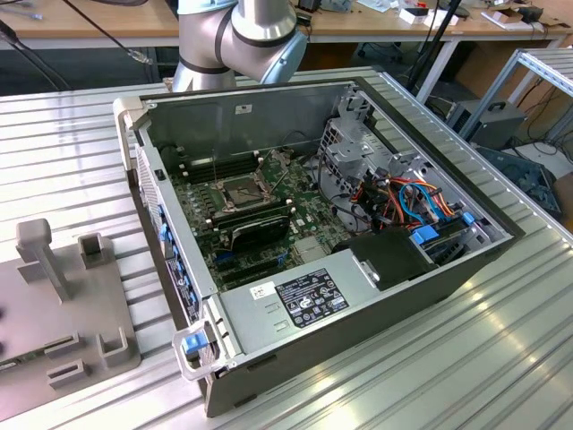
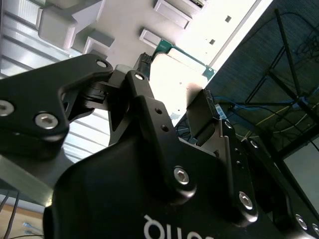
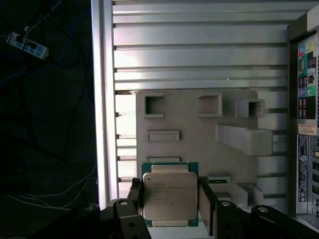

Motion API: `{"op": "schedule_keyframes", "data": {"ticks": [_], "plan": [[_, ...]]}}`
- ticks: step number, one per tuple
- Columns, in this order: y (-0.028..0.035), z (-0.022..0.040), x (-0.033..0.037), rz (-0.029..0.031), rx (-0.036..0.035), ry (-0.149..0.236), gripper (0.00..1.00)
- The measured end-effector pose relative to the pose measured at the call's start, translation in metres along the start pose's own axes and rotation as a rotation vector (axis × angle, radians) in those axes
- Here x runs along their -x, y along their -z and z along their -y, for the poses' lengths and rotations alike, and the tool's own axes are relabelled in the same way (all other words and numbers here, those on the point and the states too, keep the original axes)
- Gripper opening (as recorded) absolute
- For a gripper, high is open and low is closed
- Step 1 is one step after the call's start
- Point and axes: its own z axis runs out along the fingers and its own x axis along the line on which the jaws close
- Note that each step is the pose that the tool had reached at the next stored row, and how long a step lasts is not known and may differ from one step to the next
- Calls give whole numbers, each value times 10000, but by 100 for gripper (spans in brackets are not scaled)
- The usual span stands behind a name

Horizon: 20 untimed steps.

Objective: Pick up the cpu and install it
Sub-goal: 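Pick up the cpu and move it towards the insertion slot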

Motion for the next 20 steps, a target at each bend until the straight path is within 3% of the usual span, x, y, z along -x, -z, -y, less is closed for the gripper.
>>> {"op": "schedule_keyframes", "data": {"ticks": [3,8,20], "plan": [[9,0,0,-3,-2,0,54],[77,0,0,0,0,0,54],[105,0,0,-1,0,0,54]]}}
